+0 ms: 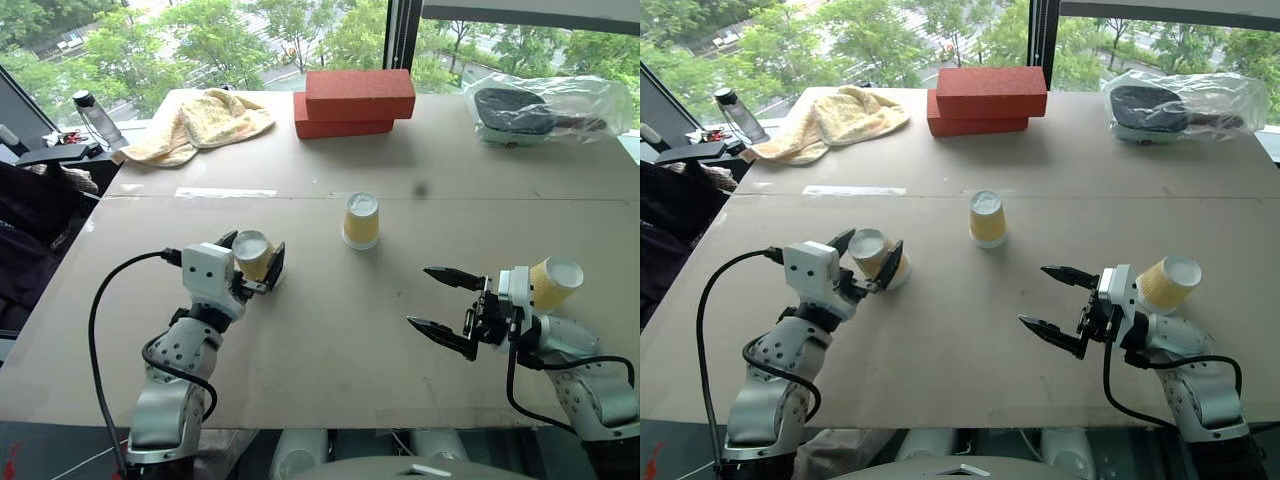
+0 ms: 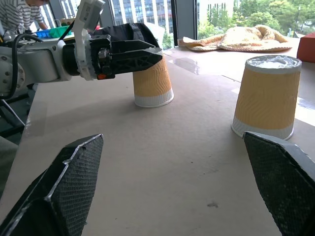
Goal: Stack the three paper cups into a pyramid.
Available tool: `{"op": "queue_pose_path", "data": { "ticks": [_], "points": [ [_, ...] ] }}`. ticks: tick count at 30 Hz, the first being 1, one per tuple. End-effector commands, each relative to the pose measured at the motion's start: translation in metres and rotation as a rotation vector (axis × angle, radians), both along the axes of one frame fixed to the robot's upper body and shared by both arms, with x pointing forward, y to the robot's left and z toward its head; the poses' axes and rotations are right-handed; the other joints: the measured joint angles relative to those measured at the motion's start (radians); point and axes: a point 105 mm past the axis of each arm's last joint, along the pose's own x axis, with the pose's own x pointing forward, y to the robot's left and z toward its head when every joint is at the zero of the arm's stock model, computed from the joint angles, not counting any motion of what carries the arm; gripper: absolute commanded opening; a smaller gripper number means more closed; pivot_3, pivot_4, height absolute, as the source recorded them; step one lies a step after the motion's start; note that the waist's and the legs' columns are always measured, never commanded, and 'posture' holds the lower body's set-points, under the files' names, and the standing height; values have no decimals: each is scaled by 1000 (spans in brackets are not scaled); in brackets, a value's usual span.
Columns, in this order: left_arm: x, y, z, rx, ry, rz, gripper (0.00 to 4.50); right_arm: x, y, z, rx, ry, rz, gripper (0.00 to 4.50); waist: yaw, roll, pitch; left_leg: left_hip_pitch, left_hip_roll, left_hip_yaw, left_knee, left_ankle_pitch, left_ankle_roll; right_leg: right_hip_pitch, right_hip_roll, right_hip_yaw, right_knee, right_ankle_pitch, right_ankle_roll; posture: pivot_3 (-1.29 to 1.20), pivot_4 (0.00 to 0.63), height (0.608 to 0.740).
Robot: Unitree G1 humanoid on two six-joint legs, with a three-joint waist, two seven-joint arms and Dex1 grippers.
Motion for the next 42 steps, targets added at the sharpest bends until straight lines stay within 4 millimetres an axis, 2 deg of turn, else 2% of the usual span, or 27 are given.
{"op": "queue_pose_path", "data": {
  "ticks": [1,10,13,15,16,20,25,31,35,39,42],
  "points": [
    [3,0,5,19,-19,-5,4466,-3,4,13,29,-54,9,4500,0,0,0,0,0,0,0,0,0,0,0,0,0,0,0,0,150,730],
    [6,-11,5,3,-23,-38,4466,-4,6,21,64,-69,8,4500,1,0,0,0,0,0,0,0,0,0,-1,0,0,0,0,0,150,730],
    [6,-12,5,2,-31,-37,3612,-4,6,21,65,-69,9,4500,1,0,0,0,0,0,0,0,0,0,-1,0,0,0,0,0,150,730],
    [6,-12,6,9,-35,-34,2661,-4,6,21,65,-69,9,4500,1,0,0,0,0,0,0,0,0,0,-1,0,0,0,0,0,150,730],
    [6,-12,5,13,-34,-33,2472,-4,6,21,64,-69,8,4500,1,0,0,0,0,0,0,0,0,0,-1,0,0,0,0,0,150,730],
    [6,-14,2,31,-29,-54,2453,-4,6,21,61,-70,5,4500,1,0,0,0,0,0,0,0,0,0,-1,0,0,0,0,0,150,730],
    [9,-40,6,55,-48,-203,2453,-4,-1,23,55,-79,-19,4500,4,0,0,0,0,0,0,0,0,0,-1,0,0,0,0,0,150,730],
    [5,-97,4,29,-1,-565,2453,-7,-15,22,34,-83,-92,4500,3,0,0,-1,-1,1,0,0,0,0,-1,0,0,0,0,0,150,730],
    [-2,-126,0,16,31,-760,2453,-12,-24,20,20,-81,-140,4500,1,0,0,0,-1,1,0,0,0,0,0,0,0,0,0,0,150,730],
    [-13,-148,-10,46,79,-934,2453,-15,-25,21,19,-85,-171,4500,1,0,0,0,-1,0,0,0,0,0,2,0,0,0,0,0,150,730],
    [-16,-157,-17,79,93,-1000,2453,-17,-25,22,21,-87,-184,4500,1,0,0,0,-1,0,0,0,0,0,2,0,0,0,0,0,150,730]
  ]
}}
